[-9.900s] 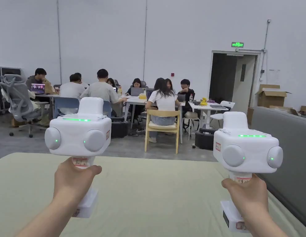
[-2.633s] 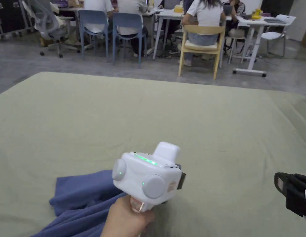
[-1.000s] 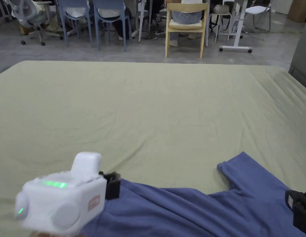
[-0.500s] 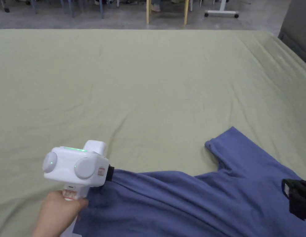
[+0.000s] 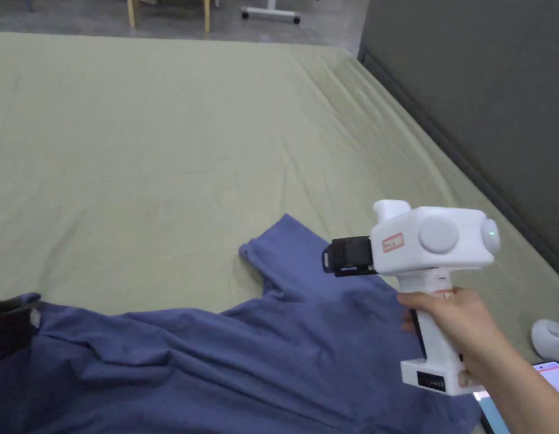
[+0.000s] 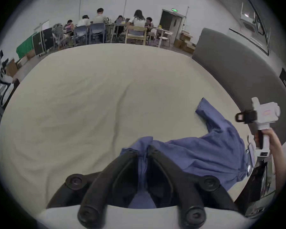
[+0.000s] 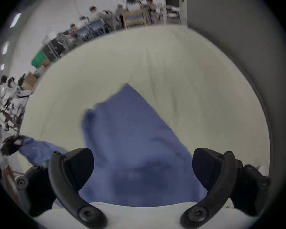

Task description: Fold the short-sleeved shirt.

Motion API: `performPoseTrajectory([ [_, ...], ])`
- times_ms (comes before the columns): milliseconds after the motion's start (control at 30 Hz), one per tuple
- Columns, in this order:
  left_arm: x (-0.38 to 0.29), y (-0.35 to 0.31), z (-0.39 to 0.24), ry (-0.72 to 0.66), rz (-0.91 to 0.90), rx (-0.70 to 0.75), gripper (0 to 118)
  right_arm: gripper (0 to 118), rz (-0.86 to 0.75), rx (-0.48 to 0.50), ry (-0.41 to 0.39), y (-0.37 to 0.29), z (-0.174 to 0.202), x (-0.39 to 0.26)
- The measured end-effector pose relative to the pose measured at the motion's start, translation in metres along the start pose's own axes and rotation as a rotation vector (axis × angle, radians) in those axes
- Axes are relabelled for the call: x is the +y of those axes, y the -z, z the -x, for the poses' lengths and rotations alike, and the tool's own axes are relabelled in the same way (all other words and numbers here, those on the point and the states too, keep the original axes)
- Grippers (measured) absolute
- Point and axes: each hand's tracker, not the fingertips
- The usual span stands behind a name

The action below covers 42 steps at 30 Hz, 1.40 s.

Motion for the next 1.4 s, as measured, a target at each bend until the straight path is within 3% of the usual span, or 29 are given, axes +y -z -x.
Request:
performPoseTrajectory([
  [100, -0.002, 0.005, 0.0, -0.038, 0.007, -0.005, 7, 118, 0.161, -0.175, -0.025, 0.054, -0.012, 0.002],
  [167, -0.003, 0.012, 0.001, -0.047, 0.017, 0.006, 7, 103, 0.27, -0.269, -0.1, 0.075, -0.011, -0.01],
  [233, -0.005, 0.015, 0.001, -0.051, 0.017, 0.03, 7, 98, 0.132, -0.21, -0.078, 0.05, -0.01, -0.02],
  [300, -0.004, 0.019, 0.004, -0.075, 0.017, 0.026, 7, 49, 0.113, -0.189, -0.125, 0.038, 0.001, -0.024],
  [333, -0.004, 0.018, 0.004, -0.094, 0.013, 0.016, 7, 8, 0.082, -0.208, -0.191, 0.032, 0.007, -0.028],
  [367, -0.003, 0.016, 0.004, -0.114, 0.002, 0.011, 7, 4, 0.09, -0.203, -0.211, 0.036, 0.0, -0.023],
  [400, -0.003, 0.013, 0.003, -0.129, -0.009, 0.01, 7, 4, 0.064, -0.227, -0.195, 0.032, 0.002, -0.026],
  [467, 0.002, 0.005, 0.001, -0.134, -0.028, 0.009, 7, 4, 0.019, -0.175, -0.203, 0.019, 0.002, -0.028],
  [633, 0.022, -0.052, -0.01, -0.088, -0.179, -0.009, 7, 4, -0.306, -0.124, -0.142, -0.071, 0.018, -0.032],
  [767, 0.054, -0.132, -0.019, -0.045, -0.345, -0.115, 7, 4, -0.617, -0.039, -0.161, -0.187, 0.041, -0.016],
  [967, 0.121, -0.272, -0.043, 0.099, -0.652, -0.017, 7, 4, -0.985, 0.054, -0.172, -0.356, 0.08, 0.013],
  [1167, 0.195, -0.361, -0.045, 0.155, -0.81, 0.164, 7, 4, -1.154, 0.066, -0.173, -0.453, 0.106, 0.064],
  [1400, 0.293, -0.368, -0.026, 0.167, -0.811, 0.266, 7, 4, -1.184, 0.074, -0.137, -0.479, 0.136, 0.162],
])
